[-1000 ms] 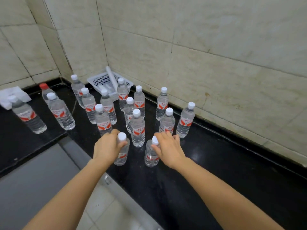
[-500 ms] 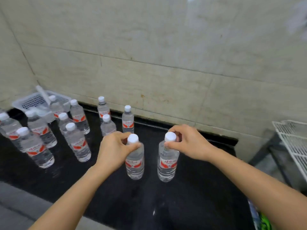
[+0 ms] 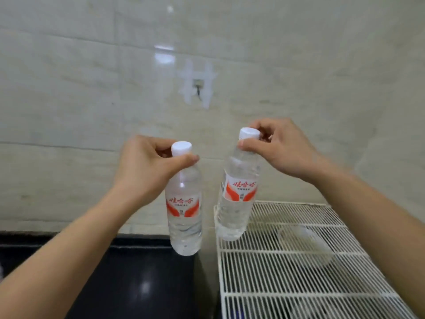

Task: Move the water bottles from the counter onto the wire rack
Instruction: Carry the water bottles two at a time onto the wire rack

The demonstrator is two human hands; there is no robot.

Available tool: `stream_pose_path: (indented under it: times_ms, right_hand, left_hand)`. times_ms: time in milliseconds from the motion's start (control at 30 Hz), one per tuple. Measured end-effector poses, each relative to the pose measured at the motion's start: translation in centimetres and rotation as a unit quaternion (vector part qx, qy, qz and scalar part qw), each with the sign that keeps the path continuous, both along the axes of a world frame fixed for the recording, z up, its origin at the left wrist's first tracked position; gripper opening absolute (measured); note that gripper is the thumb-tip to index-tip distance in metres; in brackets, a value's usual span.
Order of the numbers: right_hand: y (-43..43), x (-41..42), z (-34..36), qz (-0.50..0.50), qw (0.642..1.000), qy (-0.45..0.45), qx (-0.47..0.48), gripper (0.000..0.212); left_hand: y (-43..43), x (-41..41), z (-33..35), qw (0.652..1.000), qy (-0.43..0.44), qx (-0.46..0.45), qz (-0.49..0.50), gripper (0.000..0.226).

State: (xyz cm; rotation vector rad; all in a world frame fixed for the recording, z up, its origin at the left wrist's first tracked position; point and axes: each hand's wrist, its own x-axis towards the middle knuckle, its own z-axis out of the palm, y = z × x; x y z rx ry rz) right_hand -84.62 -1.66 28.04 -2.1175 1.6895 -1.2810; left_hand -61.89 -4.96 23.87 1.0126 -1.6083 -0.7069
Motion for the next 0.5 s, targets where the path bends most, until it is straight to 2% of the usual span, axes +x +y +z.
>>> stream_pose_path:
  times_ms: [100, 333, 500]
  right_hand:
    - [0.3, -7.9, 1.2, -0.022, 1.0, 0.002, 0.01, 0.019]
    - [0.1, -23.8, -0.9, -0.115, 0.992, -0.026, 0.033, 0.012]
    - [-0.6, -32.4, -3.8, -0.171, 0.982, -0.019, 0.081, 0.016]
  left_hand:
    - [-0.9, -8.5, 1.7, 0.999, 0.019, -0.003, -0.029, 0.019]
    - [-2.8, -26.3, 0.5, 0.994, 0.028, 0.047, -0.1, 0.02]
    - [-4.5, -36.3, -1.6, 0.986, -0.008, 0.081, -0.143, 0.025]
